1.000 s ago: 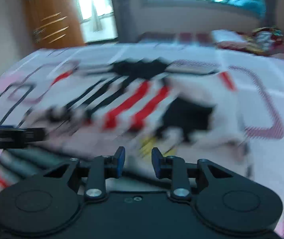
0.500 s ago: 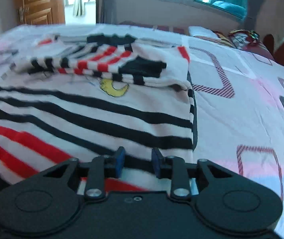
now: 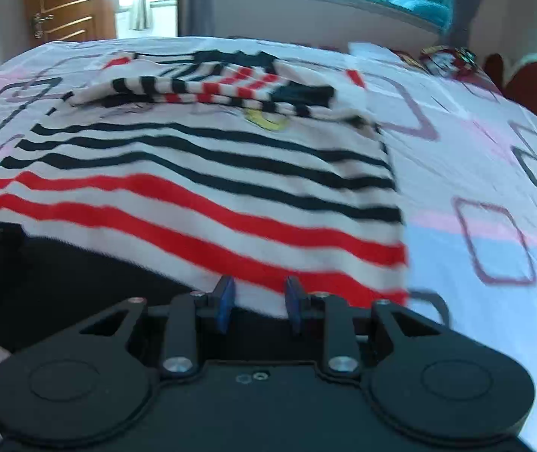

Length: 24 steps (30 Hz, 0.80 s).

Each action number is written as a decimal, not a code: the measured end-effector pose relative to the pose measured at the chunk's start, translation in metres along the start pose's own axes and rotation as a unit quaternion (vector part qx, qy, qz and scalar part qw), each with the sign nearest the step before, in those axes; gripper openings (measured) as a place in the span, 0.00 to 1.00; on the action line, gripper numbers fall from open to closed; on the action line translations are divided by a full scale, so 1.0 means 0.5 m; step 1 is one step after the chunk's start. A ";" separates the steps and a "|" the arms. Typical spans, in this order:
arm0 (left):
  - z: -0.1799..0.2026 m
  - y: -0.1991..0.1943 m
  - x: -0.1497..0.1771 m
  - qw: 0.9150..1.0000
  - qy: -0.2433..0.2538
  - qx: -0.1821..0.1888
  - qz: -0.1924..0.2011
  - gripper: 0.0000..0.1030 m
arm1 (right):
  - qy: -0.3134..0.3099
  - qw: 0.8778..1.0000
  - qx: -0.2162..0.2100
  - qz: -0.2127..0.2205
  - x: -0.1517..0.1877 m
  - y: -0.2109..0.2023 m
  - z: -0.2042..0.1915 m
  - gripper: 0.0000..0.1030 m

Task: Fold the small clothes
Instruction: 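Move both tools over the sweater toward the black hem band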

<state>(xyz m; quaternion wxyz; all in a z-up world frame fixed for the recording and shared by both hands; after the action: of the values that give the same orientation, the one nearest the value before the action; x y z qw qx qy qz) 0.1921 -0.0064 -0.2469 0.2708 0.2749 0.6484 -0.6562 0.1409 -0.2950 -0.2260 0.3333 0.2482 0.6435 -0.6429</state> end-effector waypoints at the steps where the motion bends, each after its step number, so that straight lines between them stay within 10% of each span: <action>1: -0.003 -0.008 0.002 1.000 -0.006 0.000 -0.002 0.97 | 0.005 1.000 0.001 -0.002 0.003 -0.013 0.000 0.30; 6: -0.027 -0.032 0.025 1.000 -0.023 -0.008 -0.012 0.97 | 0.022 1.000 0.008 0.014 0.020 -0.069 -0.004 0.56; 24: -0.001 -0.037 0.068 0.998 -0.026 0.041 -0.031 0.97 | 0.032 0.999 0.029 0.013 0.034 -0.090 -0.023 0.55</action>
<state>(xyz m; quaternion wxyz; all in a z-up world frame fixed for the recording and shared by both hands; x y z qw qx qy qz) 0.1549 -0.0057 -0.2582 0.2555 0.2485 0.6223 -0.6969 0.0948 -0.2875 -0.2097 0.3132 0.2868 0.6315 -0.6488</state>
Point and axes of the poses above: each gripper's, at about its wrist camera, not at the fingertips, and y roughly the way its jaws point, z to its right, x to its underside, the point moved 6 cm from there along y, roughly the way its jaws point, and after that the axes turned 8 degrees about z, right-handed, at the moved point
